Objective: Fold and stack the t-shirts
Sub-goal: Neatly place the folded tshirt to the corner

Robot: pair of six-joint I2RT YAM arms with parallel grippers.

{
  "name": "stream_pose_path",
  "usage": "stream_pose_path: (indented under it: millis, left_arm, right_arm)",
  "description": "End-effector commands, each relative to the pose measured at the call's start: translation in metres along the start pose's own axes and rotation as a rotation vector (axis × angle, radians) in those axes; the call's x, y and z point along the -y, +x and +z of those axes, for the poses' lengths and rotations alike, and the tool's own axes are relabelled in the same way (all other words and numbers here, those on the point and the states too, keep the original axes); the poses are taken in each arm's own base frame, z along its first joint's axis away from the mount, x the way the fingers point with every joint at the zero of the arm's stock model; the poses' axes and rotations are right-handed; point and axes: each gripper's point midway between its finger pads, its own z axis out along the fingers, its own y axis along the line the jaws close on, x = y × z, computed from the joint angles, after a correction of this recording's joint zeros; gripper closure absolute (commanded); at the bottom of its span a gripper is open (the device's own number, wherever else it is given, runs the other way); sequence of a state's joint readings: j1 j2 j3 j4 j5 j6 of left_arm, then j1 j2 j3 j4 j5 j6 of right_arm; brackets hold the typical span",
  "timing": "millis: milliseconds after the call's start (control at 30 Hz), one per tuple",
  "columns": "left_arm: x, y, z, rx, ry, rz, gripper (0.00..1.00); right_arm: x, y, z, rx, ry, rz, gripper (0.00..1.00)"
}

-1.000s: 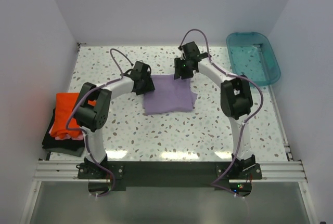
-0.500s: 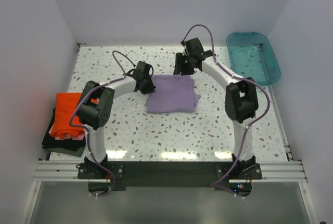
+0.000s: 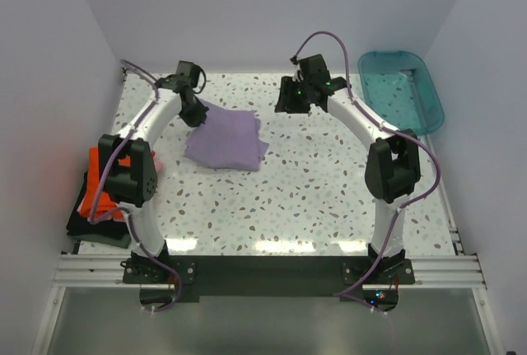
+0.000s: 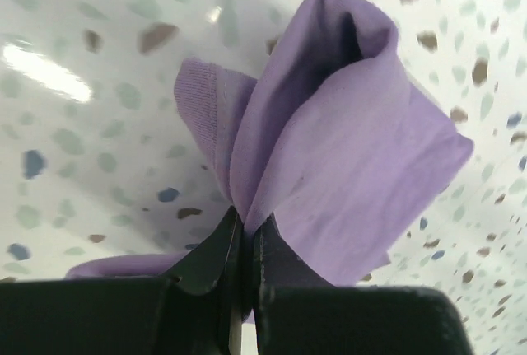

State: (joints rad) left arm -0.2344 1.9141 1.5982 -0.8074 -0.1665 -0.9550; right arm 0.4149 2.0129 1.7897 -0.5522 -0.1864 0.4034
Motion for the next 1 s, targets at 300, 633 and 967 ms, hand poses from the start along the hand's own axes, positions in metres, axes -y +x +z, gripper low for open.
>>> stream_pose_path:
  millis: [300,633,967]
  left_arm:
    - [-0.109,-0.107,-0.069,0.103,-0.161,-0.361,1.0]
    - [-0.138,-0.155,-0.11,0.206,-0.144,-0.557,1.0]
    - [-0.152,-0.193,-0.143,0.307,-0.109,-0.618,1.0]
  right_arm:
    - [-0.033,-0.015,-0.015,0.042,-0.11,0.004,0.52]
    - [-0.054,-0.006,-0.004,0.015,-0.14,-0.014,0.53]
    - [-0.065,-0.004,0.0,0.006,-0.148,-0.029,0.53]
